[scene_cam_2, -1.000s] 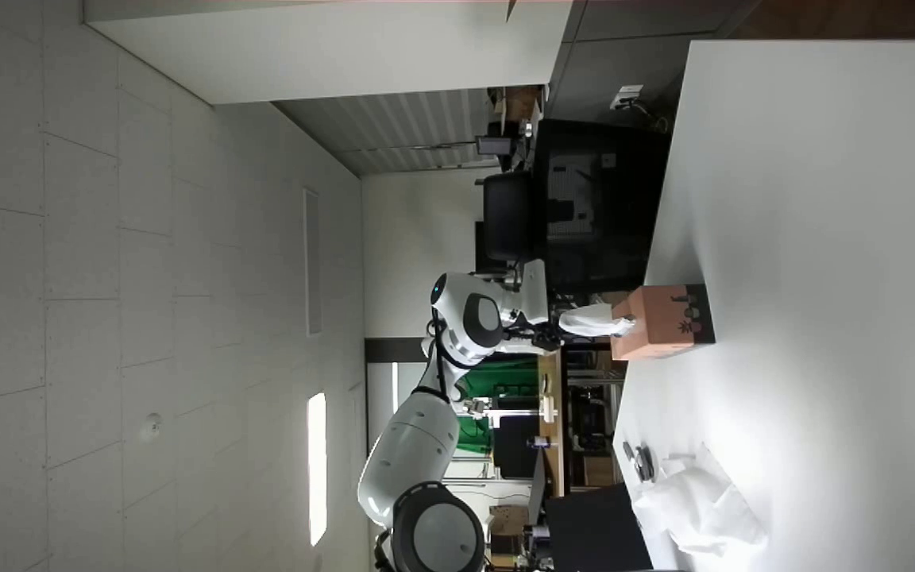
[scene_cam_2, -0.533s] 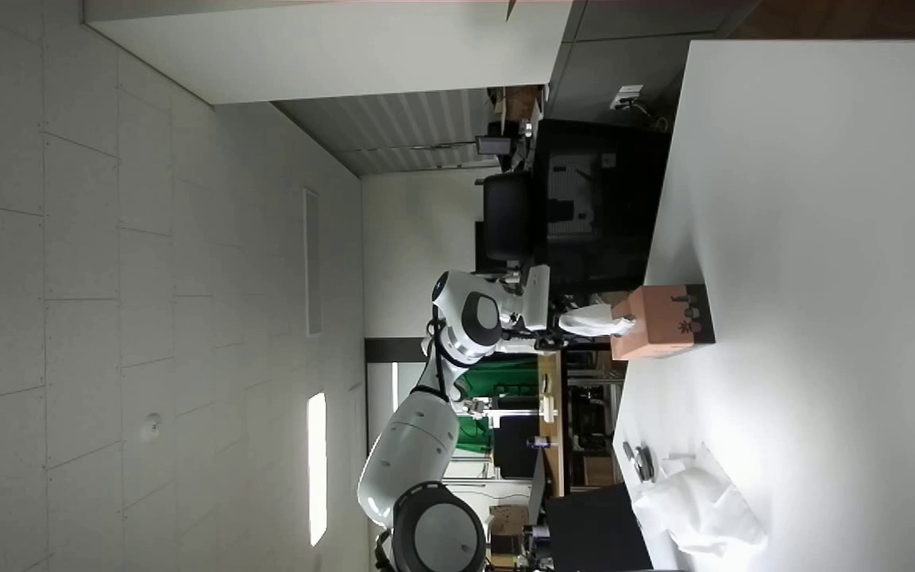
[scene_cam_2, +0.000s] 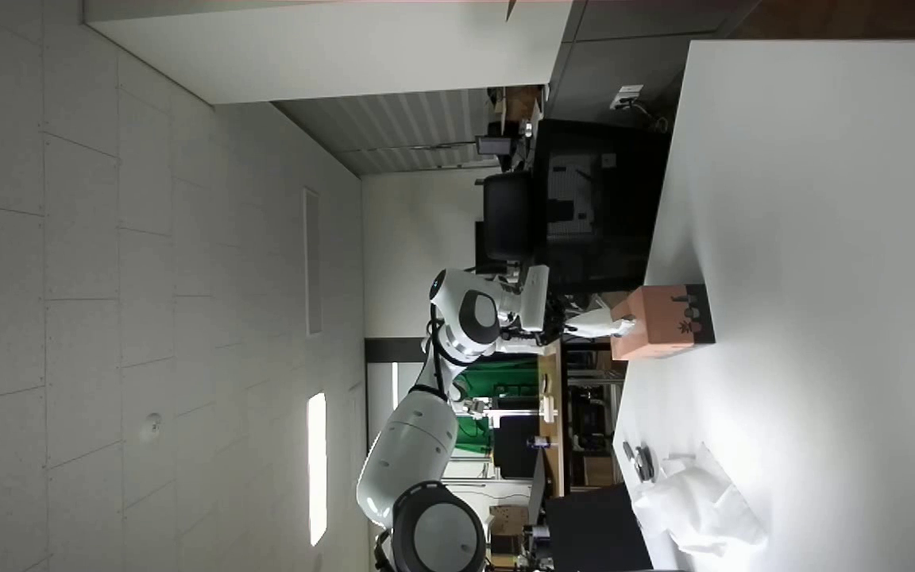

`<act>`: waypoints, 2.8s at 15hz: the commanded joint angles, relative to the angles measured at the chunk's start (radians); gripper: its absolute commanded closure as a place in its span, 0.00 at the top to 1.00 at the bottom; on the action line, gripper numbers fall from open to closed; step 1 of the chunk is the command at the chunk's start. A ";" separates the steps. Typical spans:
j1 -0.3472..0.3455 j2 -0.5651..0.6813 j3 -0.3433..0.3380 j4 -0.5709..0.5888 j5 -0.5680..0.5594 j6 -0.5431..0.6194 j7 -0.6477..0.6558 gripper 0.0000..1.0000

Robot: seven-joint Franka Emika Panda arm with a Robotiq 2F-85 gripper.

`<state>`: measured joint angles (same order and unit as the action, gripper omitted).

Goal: Take a piece of tissue from the tissue box and place it on the table

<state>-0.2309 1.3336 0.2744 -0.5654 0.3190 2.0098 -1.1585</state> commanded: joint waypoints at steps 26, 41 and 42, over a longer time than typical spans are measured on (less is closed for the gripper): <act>0.115 -0.251 -0.049 -0.011 -0.035 -0.408 0.231 0.00; 0.118 -0.229 0.073 -0.089 0.021 -1.084 0.073 0.00; 0.114 -0.221 0.077 -0.091 0.022 -1.113 0.040 0.00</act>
<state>-0.0949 1.1135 0.3306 -0.6314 0.3310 0.9809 -1.0644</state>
